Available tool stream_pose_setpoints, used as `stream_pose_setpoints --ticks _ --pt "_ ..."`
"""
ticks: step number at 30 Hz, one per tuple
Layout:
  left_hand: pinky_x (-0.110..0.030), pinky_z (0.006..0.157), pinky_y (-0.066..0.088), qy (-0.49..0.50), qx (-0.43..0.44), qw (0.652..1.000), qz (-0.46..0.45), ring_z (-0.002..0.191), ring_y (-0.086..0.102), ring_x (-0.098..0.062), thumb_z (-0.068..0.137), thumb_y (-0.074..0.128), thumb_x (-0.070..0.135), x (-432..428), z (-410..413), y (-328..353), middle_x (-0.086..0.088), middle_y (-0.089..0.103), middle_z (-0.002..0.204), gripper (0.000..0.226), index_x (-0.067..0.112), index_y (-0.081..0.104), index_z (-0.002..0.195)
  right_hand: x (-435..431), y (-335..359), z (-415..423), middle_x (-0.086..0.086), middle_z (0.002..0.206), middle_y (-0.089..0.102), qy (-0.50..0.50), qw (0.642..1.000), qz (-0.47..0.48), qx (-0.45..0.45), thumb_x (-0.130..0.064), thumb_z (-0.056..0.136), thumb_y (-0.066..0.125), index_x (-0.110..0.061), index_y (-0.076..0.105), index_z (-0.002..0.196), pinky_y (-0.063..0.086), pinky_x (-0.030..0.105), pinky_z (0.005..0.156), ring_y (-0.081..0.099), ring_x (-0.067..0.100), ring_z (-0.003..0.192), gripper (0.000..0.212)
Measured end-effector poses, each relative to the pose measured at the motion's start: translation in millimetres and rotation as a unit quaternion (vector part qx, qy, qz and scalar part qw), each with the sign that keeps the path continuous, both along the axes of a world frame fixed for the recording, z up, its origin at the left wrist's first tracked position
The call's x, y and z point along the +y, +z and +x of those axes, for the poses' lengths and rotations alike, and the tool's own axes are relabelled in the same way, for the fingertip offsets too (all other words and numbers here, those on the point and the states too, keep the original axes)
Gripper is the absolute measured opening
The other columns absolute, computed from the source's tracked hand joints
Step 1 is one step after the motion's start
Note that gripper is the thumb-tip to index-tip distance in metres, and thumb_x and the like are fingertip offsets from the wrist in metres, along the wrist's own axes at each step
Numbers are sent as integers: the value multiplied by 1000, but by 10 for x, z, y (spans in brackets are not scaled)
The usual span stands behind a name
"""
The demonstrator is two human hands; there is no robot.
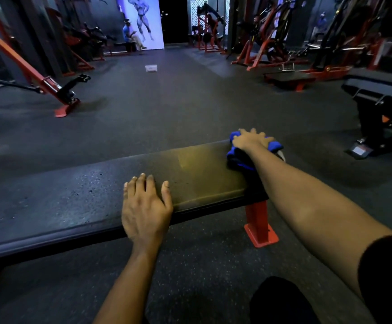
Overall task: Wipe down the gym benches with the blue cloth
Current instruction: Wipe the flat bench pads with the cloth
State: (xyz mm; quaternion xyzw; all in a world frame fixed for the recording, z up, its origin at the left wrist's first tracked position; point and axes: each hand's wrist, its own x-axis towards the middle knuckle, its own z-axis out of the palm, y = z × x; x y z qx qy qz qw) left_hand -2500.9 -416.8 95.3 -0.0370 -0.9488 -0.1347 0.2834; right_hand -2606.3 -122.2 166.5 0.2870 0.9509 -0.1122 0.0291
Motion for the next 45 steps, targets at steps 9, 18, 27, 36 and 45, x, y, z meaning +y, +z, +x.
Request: stream_pose_setpoints --ticks 9,18,27,36,45 --pt "-45 113 35 -13 8 1000 26 126 48 -31 100 28 48 -24 67 20 -15 58 132 57 7 61 124 -261 -326 991 -11 165 12 131 986 46 89 -59 98 31 -54 23 150 8 59 118 7 23 153 53" --pt "-45 115 33 -19 -5 1000 19 127 49 -31 103 30 42 -19 46 21 -15 59 132 51 6 59 126 346 -195 859 -5 164 20 -35 994 -59 83 -54 98 36 -44 27 152 22 57 115 23 35 147 56" --pt "-45 111 36 -1 14 1000 -1 126 49 -31 100 30 48 21 4 -13 -15 60 131 58 7 61 125 169 0 -70 2 159 32 51 999 -9 10 -56 96 34 -38 37 149 15 56 114 30 35 144 56" --pt "-46 110 37 -1 25 1000 15 124 49 -32 98 32 48 9 2 -24 -15 61 129 57 7 63 122 -736 -140 -238 -14 159 32 304 952 31 36 -62 98 34 -41 37 149 14 57 115 25 19 149 55" --pt "-43 115 32 12 32 999 15 124 51 -31 99 34 40 7 -54 -62 -14 61 130 50 7 63 121 -566 -53 -420 -6 160 32 191 982 -1 10 -60 100 27 -40 36 150 11 52 117 25 25 149 54"
